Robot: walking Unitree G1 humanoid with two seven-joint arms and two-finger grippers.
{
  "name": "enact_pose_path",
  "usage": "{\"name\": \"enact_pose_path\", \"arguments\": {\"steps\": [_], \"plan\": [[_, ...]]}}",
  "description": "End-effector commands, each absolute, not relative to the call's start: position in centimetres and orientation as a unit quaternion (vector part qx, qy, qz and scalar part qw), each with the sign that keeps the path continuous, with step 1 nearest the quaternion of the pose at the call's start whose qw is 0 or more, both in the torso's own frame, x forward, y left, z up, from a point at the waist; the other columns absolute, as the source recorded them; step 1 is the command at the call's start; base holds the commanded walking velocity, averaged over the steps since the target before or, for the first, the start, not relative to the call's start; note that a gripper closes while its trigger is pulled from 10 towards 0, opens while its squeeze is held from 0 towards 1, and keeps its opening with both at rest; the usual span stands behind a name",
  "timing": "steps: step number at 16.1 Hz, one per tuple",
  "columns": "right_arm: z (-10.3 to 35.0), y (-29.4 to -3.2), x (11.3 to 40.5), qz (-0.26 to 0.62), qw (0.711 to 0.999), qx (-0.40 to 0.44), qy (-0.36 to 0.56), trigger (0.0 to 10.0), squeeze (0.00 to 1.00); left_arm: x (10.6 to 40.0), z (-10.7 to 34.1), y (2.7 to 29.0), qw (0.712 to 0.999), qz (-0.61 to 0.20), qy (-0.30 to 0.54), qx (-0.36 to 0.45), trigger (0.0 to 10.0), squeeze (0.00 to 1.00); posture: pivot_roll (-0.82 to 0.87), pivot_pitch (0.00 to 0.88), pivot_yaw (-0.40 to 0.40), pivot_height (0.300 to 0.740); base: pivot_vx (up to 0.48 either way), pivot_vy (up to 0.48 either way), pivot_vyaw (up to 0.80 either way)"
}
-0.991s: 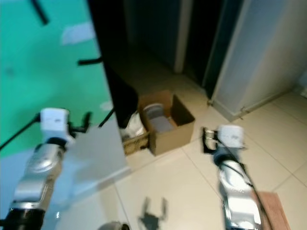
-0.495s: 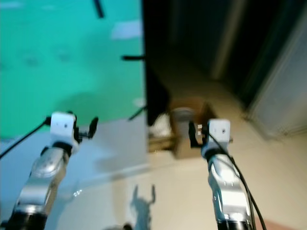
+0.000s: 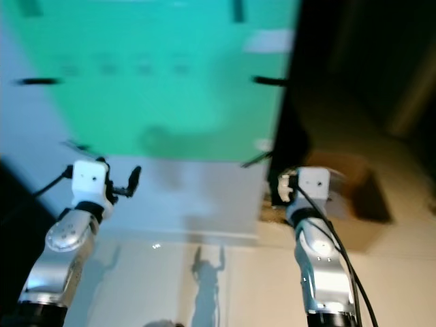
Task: Hang keys on a hook
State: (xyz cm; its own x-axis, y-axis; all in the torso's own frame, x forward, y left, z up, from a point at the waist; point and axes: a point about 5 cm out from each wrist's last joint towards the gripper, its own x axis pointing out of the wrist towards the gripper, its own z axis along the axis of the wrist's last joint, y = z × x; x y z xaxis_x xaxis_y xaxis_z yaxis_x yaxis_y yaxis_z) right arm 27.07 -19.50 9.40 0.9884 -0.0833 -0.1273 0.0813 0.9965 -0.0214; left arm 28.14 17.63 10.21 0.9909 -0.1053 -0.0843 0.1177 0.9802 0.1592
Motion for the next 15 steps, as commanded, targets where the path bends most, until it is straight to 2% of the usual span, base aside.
{"name": "enact_pose_path", "arguments": {"steps": [1,5,10,15], "plan": [[9.6,-19.36,27.39,-0.048,0.997,-0.002,0.064,10.0,1.0,28.3,10.97,17.88,0.994,-0.056,0.022,0.092,10.0,1.0,-0.1,0.0,0.036,0.74,0.0,0.0,0.8],[9.24,-19.14,27.47,-0.038,0.996,-0.021,0.076,10.0,1.0,28.16,10.96,18.0,0.993,-0.06,0.024,0.094,10.0,1.0,-0.1,0.0,0.035,0.74,0.0,-0.27,0.8],[9.71,-18.71,28.24,-0.053,0.993,-0.074,0.071,10.0,1.0,28.29,10.88,18.25,0.993,-0.057,0.029,0.098,10.0,1.0,-0.09,0.0,0.031,0.74,0.0,-0.467,0.0],[10.01,-18.99,28.37,-0.059,0.995,-0.052,0.063,10.0,1.0,28.68,11.47,18.2,0.992,-0.053,0.018,0.112,10.0,1.0,-0.09,0.0,0.033,0.74,0.0,0.0,0.0]]}}
